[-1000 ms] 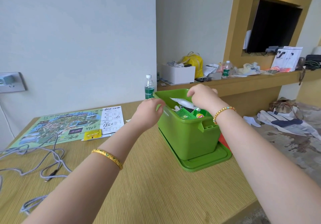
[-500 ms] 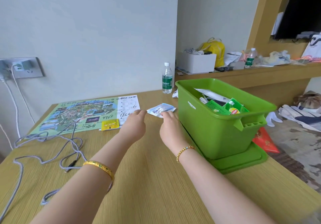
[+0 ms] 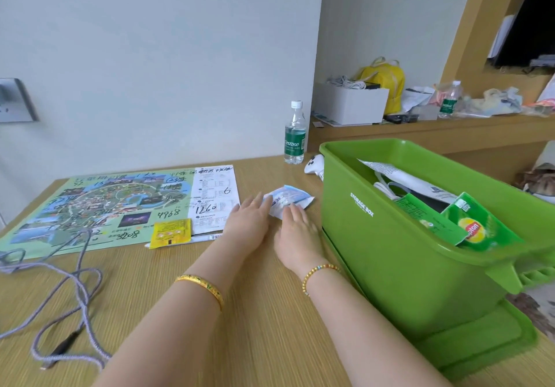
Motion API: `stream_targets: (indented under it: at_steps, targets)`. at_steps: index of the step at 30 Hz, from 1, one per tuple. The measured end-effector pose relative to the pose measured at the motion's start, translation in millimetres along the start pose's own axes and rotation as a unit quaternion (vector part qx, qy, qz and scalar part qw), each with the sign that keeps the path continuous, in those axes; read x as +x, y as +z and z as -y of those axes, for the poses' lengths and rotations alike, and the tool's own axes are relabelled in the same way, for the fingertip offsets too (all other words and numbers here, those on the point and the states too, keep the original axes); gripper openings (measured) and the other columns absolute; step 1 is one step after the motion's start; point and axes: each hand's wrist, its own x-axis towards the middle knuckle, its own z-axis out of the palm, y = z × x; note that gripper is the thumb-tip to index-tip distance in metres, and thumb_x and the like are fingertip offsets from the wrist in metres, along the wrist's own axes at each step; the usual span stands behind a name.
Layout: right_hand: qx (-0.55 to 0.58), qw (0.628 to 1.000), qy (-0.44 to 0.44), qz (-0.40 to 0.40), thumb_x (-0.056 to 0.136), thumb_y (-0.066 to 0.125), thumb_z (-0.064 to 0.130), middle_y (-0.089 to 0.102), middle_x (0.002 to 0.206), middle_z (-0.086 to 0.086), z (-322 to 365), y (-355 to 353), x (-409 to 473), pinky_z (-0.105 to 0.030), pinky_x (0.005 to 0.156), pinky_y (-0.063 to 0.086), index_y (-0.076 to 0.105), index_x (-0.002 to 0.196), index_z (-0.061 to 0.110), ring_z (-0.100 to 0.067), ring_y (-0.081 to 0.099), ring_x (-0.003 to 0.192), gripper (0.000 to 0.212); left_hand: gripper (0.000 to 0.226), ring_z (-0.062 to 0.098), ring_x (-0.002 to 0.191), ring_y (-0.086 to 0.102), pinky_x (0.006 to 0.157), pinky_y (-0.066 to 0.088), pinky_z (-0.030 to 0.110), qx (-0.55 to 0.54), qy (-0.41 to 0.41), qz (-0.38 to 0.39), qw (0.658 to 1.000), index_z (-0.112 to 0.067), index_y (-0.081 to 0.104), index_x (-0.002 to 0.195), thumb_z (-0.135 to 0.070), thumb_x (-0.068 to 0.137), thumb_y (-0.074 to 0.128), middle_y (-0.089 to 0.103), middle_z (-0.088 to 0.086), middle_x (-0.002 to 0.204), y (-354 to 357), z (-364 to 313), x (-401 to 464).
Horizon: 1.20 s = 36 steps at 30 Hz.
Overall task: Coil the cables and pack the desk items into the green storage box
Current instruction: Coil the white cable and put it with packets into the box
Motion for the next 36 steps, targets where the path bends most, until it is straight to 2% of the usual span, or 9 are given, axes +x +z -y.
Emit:
stream_targets:
  at_steps: [3,5,14,19,26,30,32,34,36]
  targets:
    - [-0.004,1.000,0.011,0.008,0.091,0.038,0.018,0.040,0.140,-0.006,0.5,1.1,2.9,-0.034,0.108,0.025,0.038,0.134,0.009,-0.022,0.033,0.133,0.044,0.031,0.029,0.113,0.055,0.081,0.040,0.034,0.026,0.000,-0.016,1.000,-0.019,0.044,0.125,-0.015,0.095,0.035,0.056,0.006,0.127,2.4,-7.4,5.8]
    - [-0.019,1.000,0.016,0.005,0.089,0.039,0.018,0.049,0.128,-0.008,1.9,-0.3,2.8,-0.035,0.101,0.030,0.047,0.125,0.008,-0.026,0.043,0.121,0.037,0.026,0.028,0.102,0.061,0.071,0.041,0.032,0.073,-0.002,-0.022,0.997,-0.018,0.050,0.116,-0.013,0.094,0.037,0.063,0.005,0.113,-0.9,-11.0,4.4]
    - [-0.031,0.999,-0.008,-0.017,0.086,0.043,0.016,0.055,0.114,-0.006,1.8,-13.3,-18.8,-0.035,0.094,0.032,0.053,0.110,0.012,-0.026,0.048,0.109,0.026,0.027,0.026,0.095,0.063,0.064,0.038,0.030,0.152,0.026,0.003,0.988,-0.011,0.056,0.110,-0.005,0.092,0.037,0.066,0.008,0.105,-10.9,-26.0,-35.0]
    - [-0.024,0.999,-0.021,-0.022,0.082,0.045,0.013,0.056,0.111,-0.004,2.4,-19.6,-40.7,-0.033,0.094,0.032,0.055,0.107,0.014,-0.025,0.047,0.107,0.027,0.025,0.028,0.093,0.061,0.063,0.037,0.032,0.116,0.027,-0.008,0.993,-0.010,0.055,0.108,-0.006,0.090,0.038,0.065,0.010,0.101,-17.0,-31.4,-68.9]
    - [0.007,0.998,-0.053,-0.024,0.079,0.041,0.002,0.057,0.109,-0.001,8.6,-33.8,-75.8,-0.029,0.080,0.035,0.055,0.102,0.015,-0.023,0.047,0.105,0.030,0.017,0.031,0.087,0.061,0.059,0.036,0.032,0.064,-0.003,-0.006,0.998,-0.013,0.051,0.101,-0.009,0.090,0.040,0.064,0.010,0.097,-35.2,-26.3,-115.0]
    - [0.036,0.992,-0.062,-0.107,0.080,0.047,0.005,0.060,0.101,-0.007,17.2,-44.0,-91.7,-0.036,0.083,0.040,0.055,0.100,0.011,-0.029,0.049,0.102,0.022,0.032,0.026,0.110,0.048,0.072,0.043,0.035,0.003,-0.034,-0.056,0.998,-0.014,0.050,0.119,-0.033,0.097,0.039,0.055,0.009,0.113,-48.2,-13.8,-130.1]
    - [0.024,0.990,-0.061,-0.126,0.087,0.048,0.015,0.056,0.113,-0.006,19.3,-43.5,-95.6,-0.036,0.089,0.040,0.054,0.111,0.011,-0.028,0.048,0.108,0.025,0.046,0.025,0.121,0.038,0.086,0.043,0.035,-0.017,-0.038,-0.044,0.998,-0.016,0.044,0.129,-0.046,0.094,0.039,0.048,0.007,0.126,-49.0,-10.4,-136.4]
    - [0.002,0.997,-0.045,-0.069,0.095,0.041,0.034,0.048,0.129,-0.005,20.2,-39.0,-96.7,-0.035,0.099,0.034,0.045,0.127,0.012,-0.025,0.041,0.121,0.040,0.058,0.025,0.126,0.036,0.093,0.039,0.035,-0.041,-0.049,0.026,0.998,-0.018,0.043,0.130,-0.059,0.089,0.040,0.049,0.006,0.129,-48.2,-11.2,-141.4]
    - [-0.005,1.000,-0.022,-0.002,0.095,0.034,0.048,0.044,0.135,-0.006,19.3,-34.6,-97.5,-0.035,0.106,0.028,0.035,0.136,0.011,-0.025,0.036,0.127,0.056,0.059,0.025,0.124,0.038,0.096,0.034,0.035,-0.020,-0.054,0.102,0.993,-0.016,0.050,0.112,-0.067,0.084,0.039,0.055,0.006,0.119,-46.4,-12.9,-144.8]
